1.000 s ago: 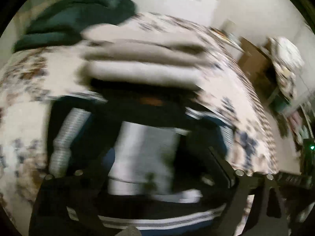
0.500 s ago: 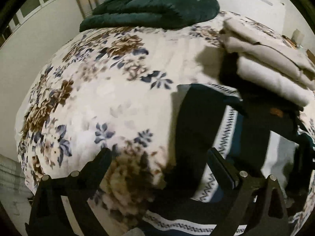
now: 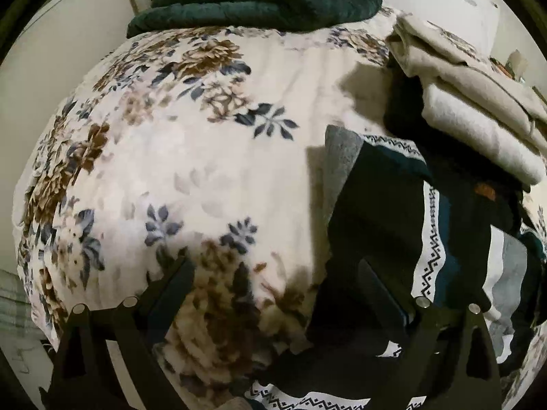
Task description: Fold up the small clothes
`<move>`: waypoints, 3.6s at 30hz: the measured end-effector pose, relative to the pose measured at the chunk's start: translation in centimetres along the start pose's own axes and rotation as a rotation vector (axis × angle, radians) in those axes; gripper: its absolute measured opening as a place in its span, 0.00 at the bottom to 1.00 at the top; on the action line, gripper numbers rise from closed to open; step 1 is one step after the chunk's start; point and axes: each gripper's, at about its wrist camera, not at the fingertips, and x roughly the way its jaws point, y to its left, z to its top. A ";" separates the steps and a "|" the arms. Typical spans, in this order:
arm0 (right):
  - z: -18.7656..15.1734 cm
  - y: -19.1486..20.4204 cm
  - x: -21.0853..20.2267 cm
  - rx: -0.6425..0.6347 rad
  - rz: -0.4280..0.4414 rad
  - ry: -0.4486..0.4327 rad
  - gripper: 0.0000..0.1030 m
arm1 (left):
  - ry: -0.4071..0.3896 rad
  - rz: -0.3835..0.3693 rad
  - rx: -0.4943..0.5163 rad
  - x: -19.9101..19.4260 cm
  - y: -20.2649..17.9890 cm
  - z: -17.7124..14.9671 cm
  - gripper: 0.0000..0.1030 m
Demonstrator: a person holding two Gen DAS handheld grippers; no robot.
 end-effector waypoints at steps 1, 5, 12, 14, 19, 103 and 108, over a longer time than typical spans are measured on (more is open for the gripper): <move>-0.3 -0.4 -0.5 0.022 0.036 -0.008 0.56 | 0.006 -0.006 0.004 0.2 -0.1 -0.1 0.95; -1.3 0.2 -0.8 0.047 0.162 -0.026 0.68 | 0.026 -0.010 0.020 1.0 -0.6 -0.2 0.95; -2.4 5.2 1.4 -0.147 -0.016 0.003 0.51 | 0.028 -0.003 0.064 1.9 -1.4 0.2 0.95; -2.4 4.4 2.5 -0.102 -0.067 0.026 0.06 | 0.041 0.008 0.069 2.4 -1.2 0.3 0.95; -1.7 0.6 2.1 0.080 0.056 0.030 0.06 | 0.078 -0.116 -0.001 3.0 -0.1 0.5 0.95; 9.1 -4.9 9.1 -0.150 0.448 0.364 0.46 | 0.223 -0.085 -0.150 -8.8 -17.2 -27.9 0.53; 10.1 -3.3 8.4 -0.197 0.371 0.289 0.05 | 0.227 -0.096 -0.129 -9.5 -19.4 -29.2 0.53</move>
